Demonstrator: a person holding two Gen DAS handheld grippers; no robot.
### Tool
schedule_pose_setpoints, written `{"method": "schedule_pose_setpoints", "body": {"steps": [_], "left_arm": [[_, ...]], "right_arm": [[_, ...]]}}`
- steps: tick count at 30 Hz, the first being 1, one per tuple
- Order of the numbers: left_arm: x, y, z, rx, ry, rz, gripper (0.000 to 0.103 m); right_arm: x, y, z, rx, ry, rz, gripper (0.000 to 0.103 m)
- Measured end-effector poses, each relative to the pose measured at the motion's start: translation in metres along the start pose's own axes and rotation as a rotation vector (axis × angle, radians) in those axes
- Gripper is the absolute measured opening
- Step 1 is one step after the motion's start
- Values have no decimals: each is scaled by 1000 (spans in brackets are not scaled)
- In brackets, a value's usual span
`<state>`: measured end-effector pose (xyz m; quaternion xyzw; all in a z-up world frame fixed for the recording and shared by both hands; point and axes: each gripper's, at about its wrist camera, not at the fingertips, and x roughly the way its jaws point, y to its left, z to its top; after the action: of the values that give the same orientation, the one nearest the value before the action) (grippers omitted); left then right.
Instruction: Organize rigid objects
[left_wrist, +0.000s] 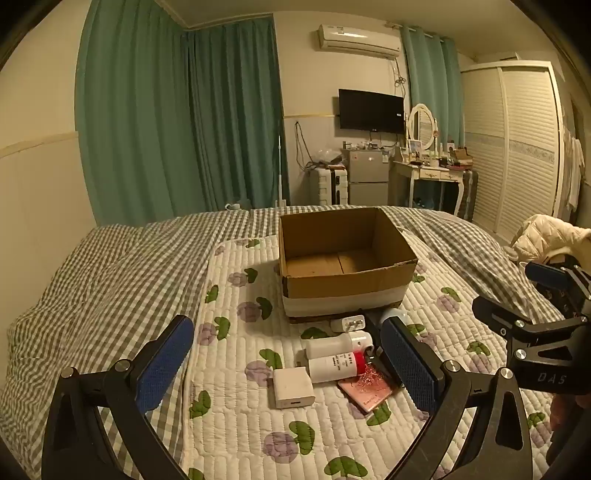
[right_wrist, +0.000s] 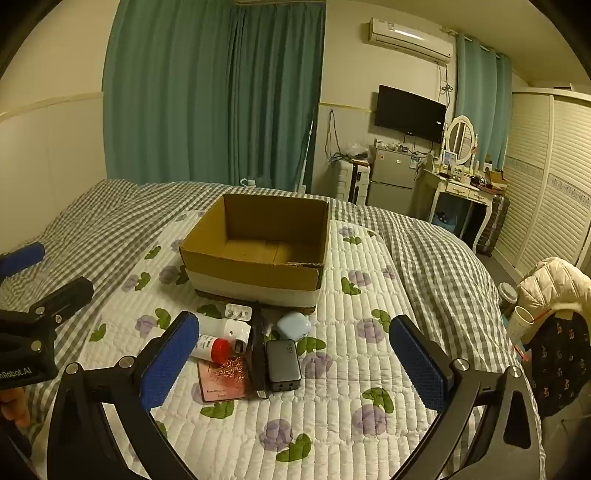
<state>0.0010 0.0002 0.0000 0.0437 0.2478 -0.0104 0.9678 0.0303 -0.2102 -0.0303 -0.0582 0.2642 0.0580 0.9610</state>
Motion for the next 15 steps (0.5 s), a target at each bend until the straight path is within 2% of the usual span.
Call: {"method": "schedule_pose_setpoints", "body": {"steps": [15], "left_arm": [[2, 7, 3, -38, 10, -17, 103]], "right_arm": [[7, 5, -5, -10, 22, 2, 103]]}}
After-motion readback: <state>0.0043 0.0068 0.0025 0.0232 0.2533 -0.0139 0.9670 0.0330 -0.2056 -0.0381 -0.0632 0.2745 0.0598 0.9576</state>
